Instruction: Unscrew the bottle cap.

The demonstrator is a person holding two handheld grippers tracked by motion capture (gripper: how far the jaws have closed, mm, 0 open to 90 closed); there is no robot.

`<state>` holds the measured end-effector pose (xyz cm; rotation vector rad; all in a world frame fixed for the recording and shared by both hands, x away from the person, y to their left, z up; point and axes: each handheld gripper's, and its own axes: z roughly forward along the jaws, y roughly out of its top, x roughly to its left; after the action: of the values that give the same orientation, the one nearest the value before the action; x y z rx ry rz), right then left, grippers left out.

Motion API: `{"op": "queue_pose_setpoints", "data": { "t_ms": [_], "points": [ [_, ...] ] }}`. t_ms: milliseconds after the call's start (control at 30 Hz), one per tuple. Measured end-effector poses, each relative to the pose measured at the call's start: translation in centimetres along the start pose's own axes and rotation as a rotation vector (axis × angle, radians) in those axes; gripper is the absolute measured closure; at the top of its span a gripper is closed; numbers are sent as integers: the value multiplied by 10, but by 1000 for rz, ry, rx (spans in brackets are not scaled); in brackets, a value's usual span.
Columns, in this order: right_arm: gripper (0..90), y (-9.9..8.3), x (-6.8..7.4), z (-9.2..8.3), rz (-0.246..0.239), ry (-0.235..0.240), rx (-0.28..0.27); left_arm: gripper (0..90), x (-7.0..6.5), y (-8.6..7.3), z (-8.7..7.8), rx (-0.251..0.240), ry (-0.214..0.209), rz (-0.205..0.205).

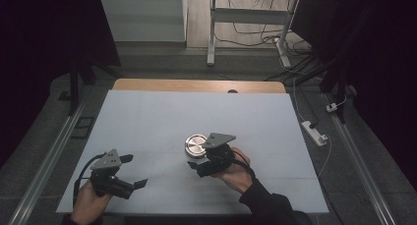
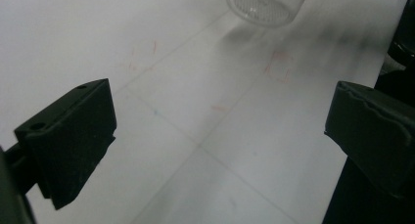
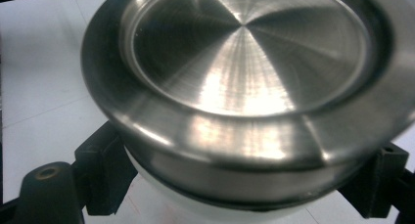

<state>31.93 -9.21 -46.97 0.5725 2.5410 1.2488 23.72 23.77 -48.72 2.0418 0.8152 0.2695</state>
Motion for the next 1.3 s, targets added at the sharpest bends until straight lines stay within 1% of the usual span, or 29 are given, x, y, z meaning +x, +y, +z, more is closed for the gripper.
{"op": "queue_pose_setpoints", "data": {
  "t_ms": [67, 100, 133, 267, 433, 600, 767, 800, 833, 867, 900, 967, 1000, 1100, 1133, 1200, 1267, 1300],
  "points": [
    [151, 0, 0, 0, -2, 1, 1, 0, 0, 6, 4, -3, -3, 15],
    [151, 0, 0, 0, -2, 2, 2, 0, 0, 11, 8, -1, -11, 26],
    [151, 0, 0, 0, -2, 2, 2, 0, 0, 11, 8, -1, -11, 26],
    [151, 0, 1, 0, -4, 6, 1, 0, -1, 23, 18, 9, -34, 44],
    [151, 0, 1, 0, -6, 10, -2, 0, -1, 39, 30, 17, -63, 56],
    [151, 0, 1, -1, -8, 13, -1, 0, -1, 53, 39, 17, -79, 79],
    [151, 0, 1, 0, -18, 25, 1, 0, -1, 66, 47, 7, -110, 107],
    [151, 0, 1, 0, -18, 25, 1, 0, 0, 69, 48, 5, -119, 115],
    [151, 0, 1, 0, -19, 30, 1, 0, 0, 73, 51, 2, -135, 134],
    [151, 0, 1, 0, -19, 30, 1, 0, 0, 73, 51, 2, -135, 134],
    [151, 0, 2, 0, -25, 34, 2, 0, 1, 75, 53, 1, -141, 144],
    [151, 0, 2, 1, -30, 38, 4, 0, 2, 81, 58, -1, -170, 165],
    [151, 0, 2, 1, -30, 38, 4, 0, 2, 81, 58, -1, -170, 165],
    [151, 0, 2, 1, -44, 49, 8, 0, 2, 88, 65, 1, -201, 197],
    [151, -1, 2, 1, -44, 53, 8, 0, 2, 88, 65, 1, -201, 197],
    [151, -1, 2, 1, -45, 58, 8, 0, 1, 92, 68, 2, -220, 219],
    [151, -1, 2, 2, -65, 79, 10, 0, -1, 96, 70, 6, -245, 246],
    [151, -1, 2, 2, -65, 79, 10, 0, -2, 97, 72, 9, -255, 260]
  ]
}}
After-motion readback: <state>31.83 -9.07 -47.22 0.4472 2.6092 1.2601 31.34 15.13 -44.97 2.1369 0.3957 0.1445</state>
